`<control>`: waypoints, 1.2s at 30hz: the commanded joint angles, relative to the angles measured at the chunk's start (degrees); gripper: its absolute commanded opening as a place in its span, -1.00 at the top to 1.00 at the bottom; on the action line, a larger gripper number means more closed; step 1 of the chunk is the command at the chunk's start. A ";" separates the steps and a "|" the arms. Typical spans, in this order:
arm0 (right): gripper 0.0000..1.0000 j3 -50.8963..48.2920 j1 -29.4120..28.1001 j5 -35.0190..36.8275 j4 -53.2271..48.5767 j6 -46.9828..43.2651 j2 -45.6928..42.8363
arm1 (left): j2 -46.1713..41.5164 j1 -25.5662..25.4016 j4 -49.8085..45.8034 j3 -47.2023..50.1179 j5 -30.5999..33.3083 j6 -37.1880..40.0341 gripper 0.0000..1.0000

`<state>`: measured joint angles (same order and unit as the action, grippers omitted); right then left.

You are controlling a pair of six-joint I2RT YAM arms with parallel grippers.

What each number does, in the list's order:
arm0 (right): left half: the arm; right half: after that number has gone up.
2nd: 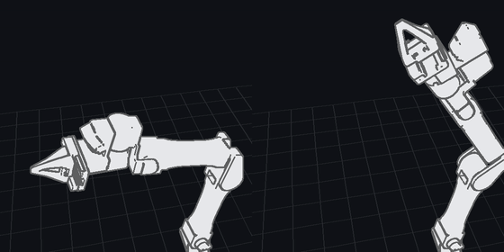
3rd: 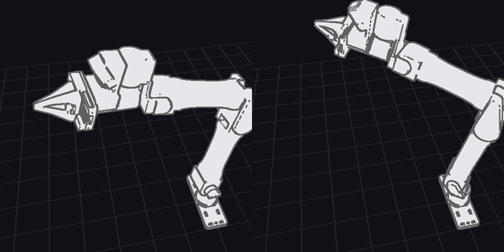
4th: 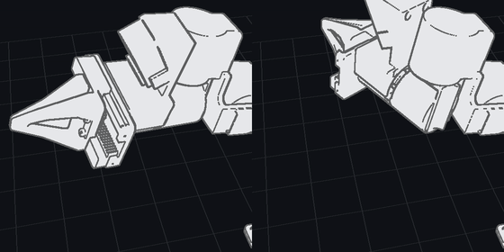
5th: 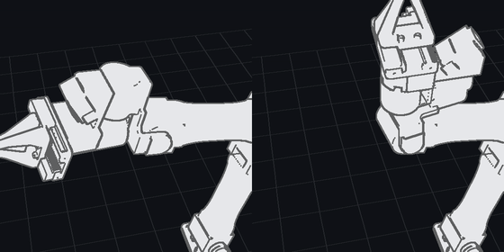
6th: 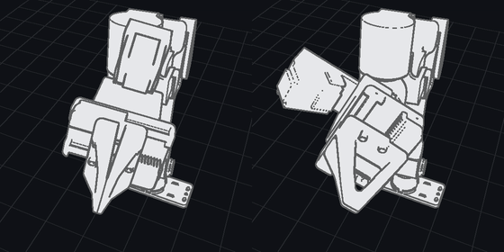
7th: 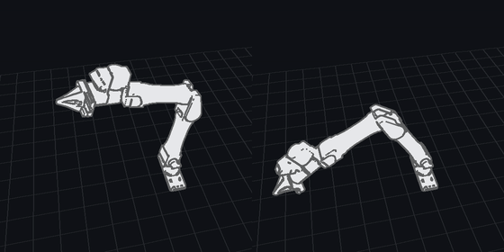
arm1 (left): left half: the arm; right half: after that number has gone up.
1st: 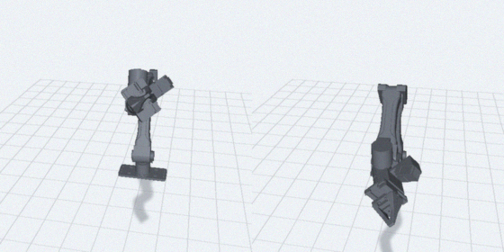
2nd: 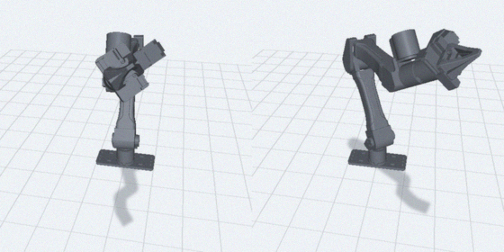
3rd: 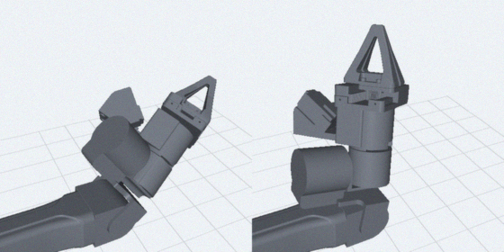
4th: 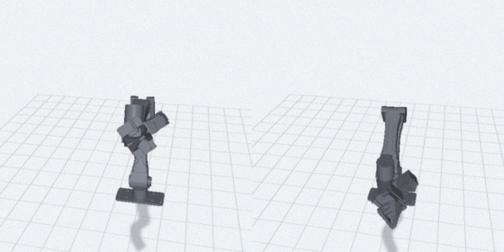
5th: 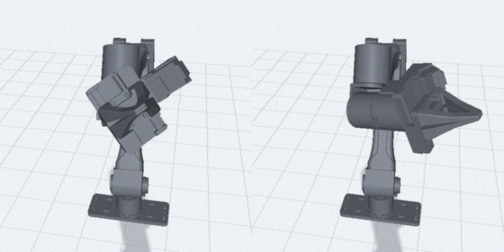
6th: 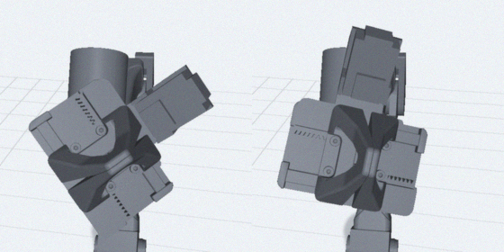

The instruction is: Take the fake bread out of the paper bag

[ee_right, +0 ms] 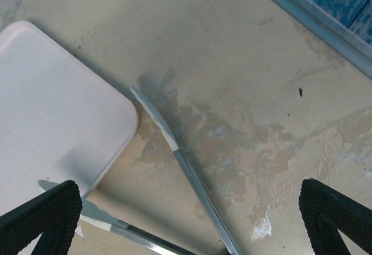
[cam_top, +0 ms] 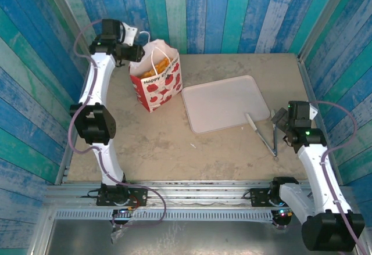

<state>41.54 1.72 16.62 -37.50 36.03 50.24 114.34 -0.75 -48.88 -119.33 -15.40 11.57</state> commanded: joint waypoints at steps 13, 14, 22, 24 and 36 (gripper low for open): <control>-1.00 -5.49 10.06 -10.33 1.39 -1.82 4.13 | 4.63 0.14 1.89 -2.94 -1.68 -1.78 0.79; -1.00 -5.91 10.74 -11.21 1.92 -2.11 4.18 | 4.34 0.13 2.39 -2.85 -1.35 -2.05 0.85; -0.94 -8.84 14.19 -15.90 4.73 -3.18 6.41 | -0.60 0.14 9.57 0.58 -1.11 -3.12 0.99; -0.82 -9.60 14.17 -18.06 5.90 -3.63 7.33 | -0.97 0.10 10.10 0.72 -1.00 -3.25 0.99; -0.39 -8.70 13.78 -23.87 10.55 -7.39 22.05 | -1.63 0.05 10.65 -1.21 -2.17 -3.74 1.00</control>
<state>32.45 15.55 -5.56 -28.58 29.71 70.37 115.83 -0.75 -41.85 -118.91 -16.53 8.21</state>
